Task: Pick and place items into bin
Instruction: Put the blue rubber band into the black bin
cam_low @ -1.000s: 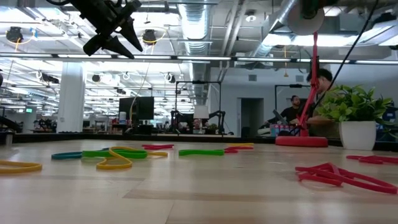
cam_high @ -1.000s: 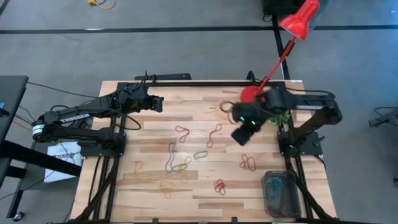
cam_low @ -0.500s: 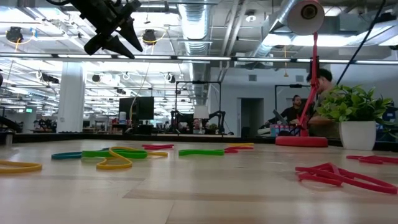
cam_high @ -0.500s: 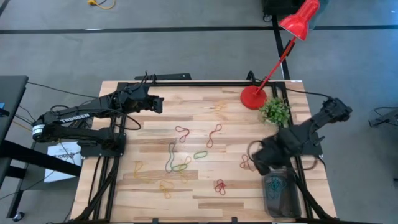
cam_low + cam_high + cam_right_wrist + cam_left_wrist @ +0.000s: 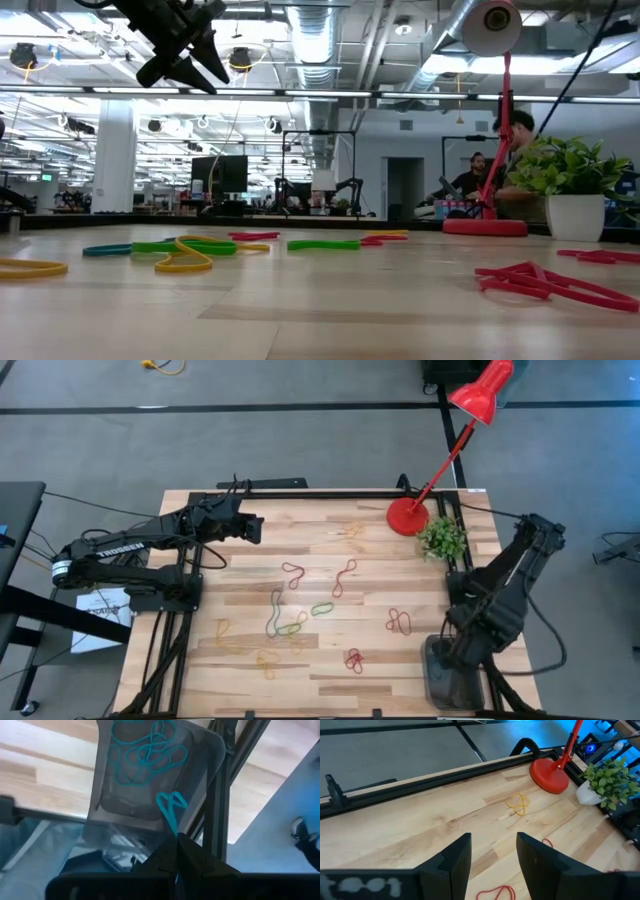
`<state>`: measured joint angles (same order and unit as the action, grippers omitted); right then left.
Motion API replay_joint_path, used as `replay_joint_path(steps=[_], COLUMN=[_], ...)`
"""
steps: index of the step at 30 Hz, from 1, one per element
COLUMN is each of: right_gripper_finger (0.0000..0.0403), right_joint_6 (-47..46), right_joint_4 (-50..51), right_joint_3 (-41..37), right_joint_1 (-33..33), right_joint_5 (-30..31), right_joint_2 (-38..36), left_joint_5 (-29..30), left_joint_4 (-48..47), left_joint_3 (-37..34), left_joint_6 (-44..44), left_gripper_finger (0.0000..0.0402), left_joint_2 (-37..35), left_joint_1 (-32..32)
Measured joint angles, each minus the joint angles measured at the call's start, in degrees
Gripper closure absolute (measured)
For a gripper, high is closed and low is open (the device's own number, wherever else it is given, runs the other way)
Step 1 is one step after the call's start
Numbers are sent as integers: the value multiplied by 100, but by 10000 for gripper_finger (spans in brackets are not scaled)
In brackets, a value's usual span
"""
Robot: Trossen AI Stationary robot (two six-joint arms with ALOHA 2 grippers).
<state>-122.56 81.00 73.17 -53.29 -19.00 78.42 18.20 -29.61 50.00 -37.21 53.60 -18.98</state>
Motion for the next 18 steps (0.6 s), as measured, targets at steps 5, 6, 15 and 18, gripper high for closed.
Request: replay_joint_path(steps=[5, 6, 15, 18], right_gripper_finger=[401, 400, 396, 384], right_joint_6=[2, 18, 91, 95], right_joint_4=[209, 207, 174, -80], right_joint_3=[0, 0, -2, -7], right_joint_1=[-203, -219, -219, -161], right_joint_5=[153, 155, -7, -256], right_joint_2=[473, 587, 1798, 2101], left_joint_5=[13, 13, 14, 15], left_joint_4=[0, 5, 11, 11], left_joint_3=[0, 0, 0, 0], left_joint_6=[-9, -9, -145, -151], left_gripper_finger=[255, 255, 255, 255], left_joint_2=[0, 0, 0, 0], left_joint_1=[-2, -2, -2, -2])
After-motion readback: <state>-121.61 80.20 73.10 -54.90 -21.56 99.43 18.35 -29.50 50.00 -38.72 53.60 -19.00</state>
